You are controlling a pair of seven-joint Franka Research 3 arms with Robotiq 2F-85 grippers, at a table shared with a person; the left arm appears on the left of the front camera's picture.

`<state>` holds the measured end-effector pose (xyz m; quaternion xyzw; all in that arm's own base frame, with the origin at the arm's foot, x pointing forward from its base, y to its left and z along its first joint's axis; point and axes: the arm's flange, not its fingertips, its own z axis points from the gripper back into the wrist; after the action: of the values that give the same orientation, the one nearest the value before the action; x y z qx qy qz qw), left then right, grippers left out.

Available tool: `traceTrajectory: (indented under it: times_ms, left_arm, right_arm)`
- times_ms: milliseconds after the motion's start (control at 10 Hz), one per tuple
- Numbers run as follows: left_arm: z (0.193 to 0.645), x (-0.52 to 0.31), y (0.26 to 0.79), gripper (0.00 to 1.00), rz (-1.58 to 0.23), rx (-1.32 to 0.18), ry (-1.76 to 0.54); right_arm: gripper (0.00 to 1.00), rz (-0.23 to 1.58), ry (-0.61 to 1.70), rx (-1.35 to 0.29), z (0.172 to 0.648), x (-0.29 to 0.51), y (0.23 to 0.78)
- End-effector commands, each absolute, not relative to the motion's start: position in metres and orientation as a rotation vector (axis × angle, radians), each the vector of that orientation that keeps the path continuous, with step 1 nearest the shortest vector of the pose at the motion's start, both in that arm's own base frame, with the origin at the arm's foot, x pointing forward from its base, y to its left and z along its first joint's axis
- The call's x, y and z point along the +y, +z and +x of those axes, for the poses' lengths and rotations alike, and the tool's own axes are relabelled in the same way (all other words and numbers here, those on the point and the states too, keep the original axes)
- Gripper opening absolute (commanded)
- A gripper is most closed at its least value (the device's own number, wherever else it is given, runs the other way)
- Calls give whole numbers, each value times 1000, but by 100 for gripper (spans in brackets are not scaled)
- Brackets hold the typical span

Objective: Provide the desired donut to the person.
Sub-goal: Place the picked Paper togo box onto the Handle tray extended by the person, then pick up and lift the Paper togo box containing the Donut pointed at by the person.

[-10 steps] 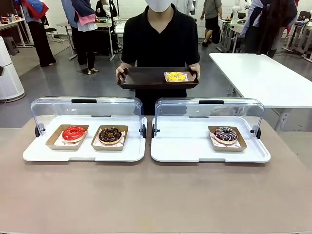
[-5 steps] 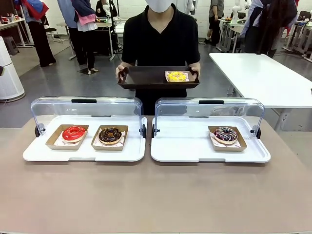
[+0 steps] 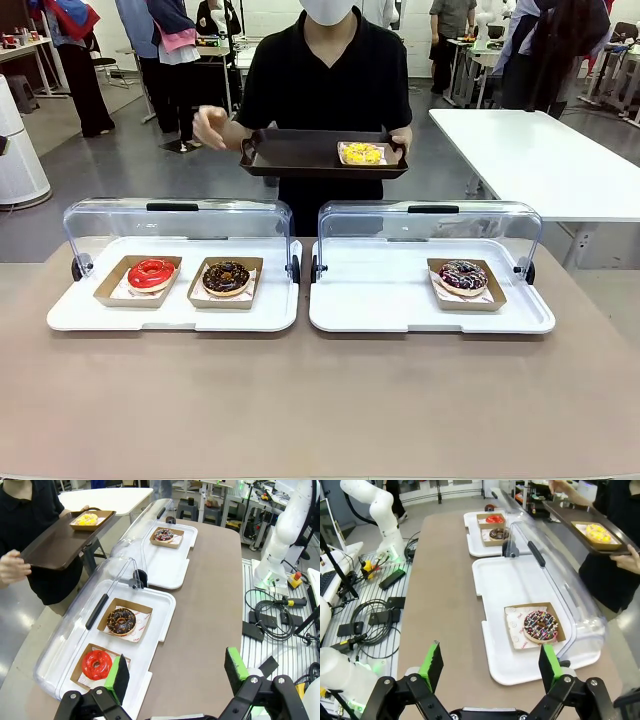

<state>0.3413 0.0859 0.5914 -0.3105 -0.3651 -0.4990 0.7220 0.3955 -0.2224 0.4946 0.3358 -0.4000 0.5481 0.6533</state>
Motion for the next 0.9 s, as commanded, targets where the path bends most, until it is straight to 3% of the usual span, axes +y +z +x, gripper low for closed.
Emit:
traceTrajectory:
  times_ms: [0,800]
  left_arm:
    - [341,86,593,100,-694,-802,-1105]
    - [341,86,593,100,-694,-802,-1105]
  right_arm:
    - [100,775,1246,-913,396,-224,496]
    - [100,775,1246,-913,396,-224,496]
